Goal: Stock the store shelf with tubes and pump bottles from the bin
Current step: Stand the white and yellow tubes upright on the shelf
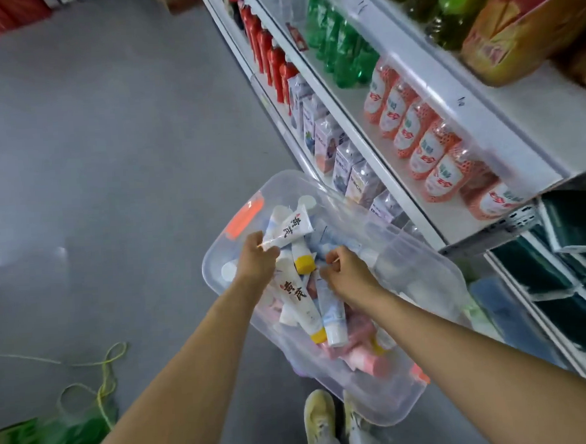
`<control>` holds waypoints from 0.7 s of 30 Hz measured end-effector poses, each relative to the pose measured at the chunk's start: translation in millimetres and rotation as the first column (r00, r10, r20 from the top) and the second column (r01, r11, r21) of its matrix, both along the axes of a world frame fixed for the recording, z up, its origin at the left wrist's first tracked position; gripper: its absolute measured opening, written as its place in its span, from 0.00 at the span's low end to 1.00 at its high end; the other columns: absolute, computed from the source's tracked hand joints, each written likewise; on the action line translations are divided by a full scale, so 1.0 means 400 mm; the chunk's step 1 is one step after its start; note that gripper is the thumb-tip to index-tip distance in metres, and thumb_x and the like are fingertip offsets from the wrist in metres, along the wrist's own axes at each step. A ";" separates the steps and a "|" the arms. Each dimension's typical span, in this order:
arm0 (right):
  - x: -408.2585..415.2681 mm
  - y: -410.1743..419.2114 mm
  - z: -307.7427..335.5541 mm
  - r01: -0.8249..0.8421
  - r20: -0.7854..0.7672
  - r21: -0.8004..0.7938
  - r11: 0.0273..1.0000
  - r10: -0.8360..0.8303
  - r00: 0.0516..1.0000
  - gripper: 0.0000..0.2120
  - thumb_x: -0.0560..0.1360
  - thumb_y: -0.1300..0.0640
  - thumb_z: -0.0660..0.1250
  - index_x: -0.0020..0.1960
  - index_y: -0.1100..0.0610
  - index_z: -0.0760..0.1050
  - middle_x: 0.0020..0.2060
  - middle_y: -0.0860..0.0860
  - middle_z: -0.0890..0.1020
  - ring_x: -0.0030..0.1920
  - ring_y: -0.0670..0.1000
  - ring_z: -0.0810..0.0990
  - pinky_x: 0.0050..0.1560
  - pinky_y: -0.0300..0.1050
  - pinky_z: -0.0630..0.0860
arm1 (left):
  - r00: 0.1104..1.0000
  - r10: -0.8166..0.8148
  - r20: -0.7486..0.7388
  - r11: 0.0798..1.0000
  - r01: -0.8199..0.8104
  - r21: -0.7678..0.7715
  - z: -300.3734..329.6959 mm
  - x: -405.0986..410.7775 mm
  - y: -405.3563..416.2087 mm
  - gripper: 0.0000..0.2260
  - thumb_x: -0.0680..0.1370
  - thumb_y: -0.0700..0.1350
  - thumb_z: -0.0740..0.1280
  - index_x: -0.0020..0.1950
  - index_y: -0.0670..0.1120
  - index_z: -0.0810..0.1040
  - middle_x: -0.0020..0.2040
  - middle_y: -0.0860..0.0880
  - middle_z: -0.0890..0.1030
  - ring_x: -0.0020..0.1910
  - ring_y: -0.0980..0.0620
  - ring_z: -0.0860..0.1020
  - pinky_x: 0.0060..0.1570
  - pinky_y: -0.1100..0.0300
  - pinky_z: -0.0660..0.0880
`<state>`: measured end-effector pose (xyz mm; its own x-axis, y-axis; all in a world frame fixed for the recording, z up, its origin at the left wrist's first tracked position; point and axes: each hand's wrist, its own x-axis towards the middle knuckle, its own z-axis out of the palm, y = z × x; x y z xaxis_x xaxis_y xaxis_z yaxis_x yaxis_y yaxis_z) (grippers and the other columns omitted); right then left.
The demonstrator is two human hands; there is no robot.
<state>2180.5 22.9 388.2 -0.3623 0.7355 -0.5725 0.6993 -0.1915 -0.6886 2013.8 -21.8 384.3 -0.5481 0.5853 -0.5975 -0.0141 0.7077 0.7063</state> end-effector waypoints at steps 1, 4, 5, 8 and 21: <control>-0.017 0.009 -0.011 -0.011 0.016 0.000 1.000 0.011 1.000 0.13 0.77 0.54 0.64 0.59 0.57 0.70 0.49 0.50 0.75 0.54 0.56 0.78 0.55 0.51 0.74 | 0.999 -0.044 -0.025 0.999 0.044 -0.020 -0.019 -0.012 0.008 0.26 0.77 0.37 0.64 0.74 0.47 0.64 0.61 0.50 0.71 0.48 0.49 0.75 0.36 0.62 0.72; -0.064 0.030 -0.048 -0.033 0.037 0.006 0.999 0.033 0.999 0.14 0.78 0.54 0.62 0.61 0.55 0.70 0.52 0.52 0.78 0.55 0.56 0.77 0.56 0.51 0.74 | 0.982 -0.154 -0.107 0.987 0.146 -0.073 -0.078 -0.044 0.029 0.28 0.76 0.36 0.66 0.74 0.47 0.63 0.71 0.48 0.68 0.55 0.46 0.76 0.46 0.58 0.78; -0.078 0.037 -0.059 -0.044 0.046 0.002 0.999 0.044 0.998 0.14 0.78 0.54 0.62 0.62 0.55 0.69 0.54 0.54 0.79 0.55 0.57 0.77 0.56 0.52 0.74 | 0.974 -0.186 -0.132 0.981 0.176 -0.081 -0.096 -0.049 0.035 0.25 0.75 0.37 0.66 0.71 0.47 0.67 0.69 0.46 0.70 0.52 0.47 0.77 0.43 0.62 0.78; -0.111 0.051 -0.094 -0.059 0.078 -0.027 0.998 0.061 0.995 0.17 0.78 0.52 0.61 0.65 0.55 0.67 0.59 0.55 0.78 0.57 0.59 0.77 0.57 0.53 0.74 | 0.955 -0.246 -0.165 0.968 0.232 -0.098 -0.134 -0.048 0.059 0.18 0.75 0.40 0.69 0.63 0.44 0.69 0.61 0.41 0.73 0.44 0.49 0.76 0.30 0.68 0.75; -0.119 0.076 -0.084 -0.034 0.124 -0.157 0.987 0.054 0.991 0.18 0.72 0.42 0.62 0.53 0.55 0.73 0.44 0.53 0.82 0.45 0.57 0.82 0.51 0.56 0.80 | 0.790 -0.524 -0.318 0.846 0.438 -0.305 -0.101 -0.029 0.065 0.21 0.74 0.53 0.69 0.60 0.45 0.67 0.52 0.46 0.75 0.54 0.41 0.75 0.53 0.49 0.73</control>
<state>2133.0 53.3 354.6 -0.3095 0.6196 -0.7213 0.7894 -0.2556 -0.5582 2002.4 4.2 344.0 -0.4330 0.7215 -0.5403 0.6021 0.6776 0.4224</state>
